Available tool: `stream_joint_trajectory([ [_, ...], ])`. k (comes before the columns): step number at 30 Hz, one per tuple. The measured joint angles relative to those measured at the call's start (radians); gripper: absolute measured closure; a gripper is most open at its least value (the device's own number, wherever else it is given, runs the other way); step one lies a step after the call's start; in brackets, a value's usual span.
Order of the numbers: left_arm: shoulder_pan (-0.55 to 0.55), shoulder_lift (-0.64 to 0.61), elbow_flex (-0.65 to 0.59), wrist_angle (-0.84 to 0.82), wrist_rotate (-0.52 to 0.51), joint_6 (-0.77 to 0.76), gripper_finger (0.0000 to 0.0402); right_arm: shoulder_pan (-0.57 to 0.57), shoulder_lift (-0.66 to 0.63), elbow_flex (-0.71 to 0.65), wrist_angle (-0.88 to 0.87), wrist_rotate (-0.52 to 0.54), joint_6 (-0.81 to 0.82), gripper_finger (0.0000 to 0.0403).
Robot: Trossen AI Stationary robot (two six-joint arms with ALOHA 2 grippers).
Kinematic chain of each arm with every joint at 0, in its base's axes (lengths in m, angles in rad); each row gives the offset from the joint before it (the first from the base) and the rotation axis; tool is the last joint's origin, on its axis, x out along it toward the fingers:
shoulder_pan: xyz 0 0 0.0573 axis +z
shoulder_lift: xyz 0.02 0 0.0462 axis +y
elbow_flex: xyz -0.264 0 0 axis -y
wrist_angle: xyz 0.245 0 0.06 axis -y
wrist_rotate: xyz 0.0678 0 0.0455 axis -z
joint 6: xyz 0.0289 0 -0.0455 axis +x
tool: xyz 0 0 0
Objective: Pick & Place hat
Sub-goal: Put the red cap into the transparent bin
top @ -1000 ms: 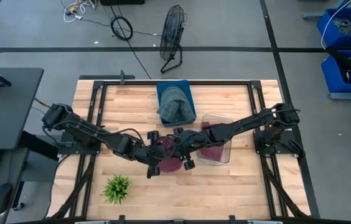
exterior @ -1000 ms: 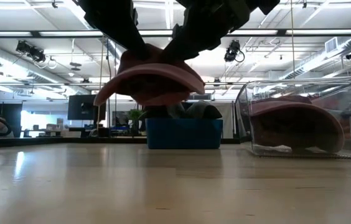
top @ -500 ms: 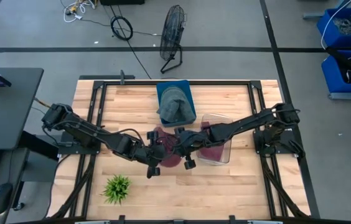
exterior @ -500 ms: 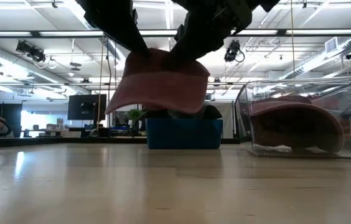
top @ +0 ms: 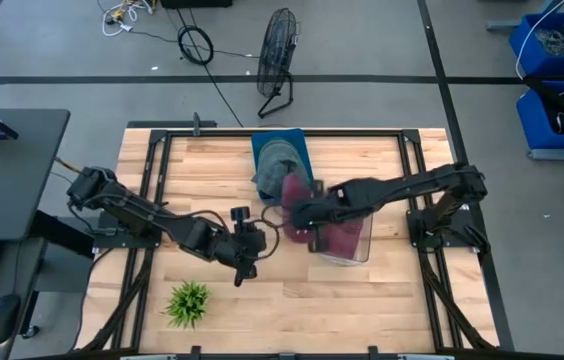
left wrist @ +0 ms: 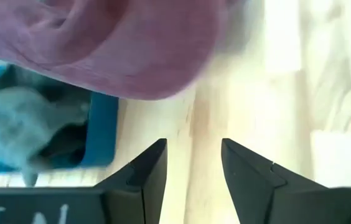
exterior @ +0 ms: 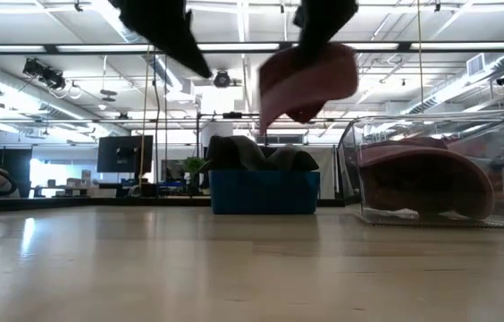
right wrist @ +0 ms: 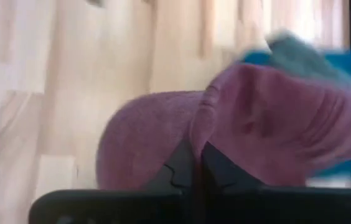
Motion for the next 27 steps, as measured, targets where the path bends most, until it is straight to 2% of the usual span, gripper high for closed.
stream_joint_trajectory([
  [7, 0.002, -0.001, 0.042, -0.04, -0.052, -0.001, 0.0251, 0.024, -0.014, 0.128, -0.363, 0.005, 0.157, 0.0398],
  [13, 0.001, -0.002, 0.046, -0.079, -0.054, -0.012, 0.0257, 0.041, -0.06, 0.133, -0.492, 0.02, 0.208, 0.0397],
  [20, -0.008, -0.002, 0.046, -0.175, -0.056, -0.103, 0.0257, 0.082, -0.15, 0.112, -0.481, 0.091, 0.237, 0.0397],
  [23, -0.028, -0.002, 0.046, -0.193, -0.056, -0.106, 0.0258, 0.104, -0.221, 0.012, -0.395, 0.083, 0.277, 0.0397],
  [27, -0.054, -0.002, 0.046, -0.199, -0.056, -0.106, 0.0263, 0.141, -0.328, -0.206, -0.256, 0.077, 0.341, 0.0397],
])
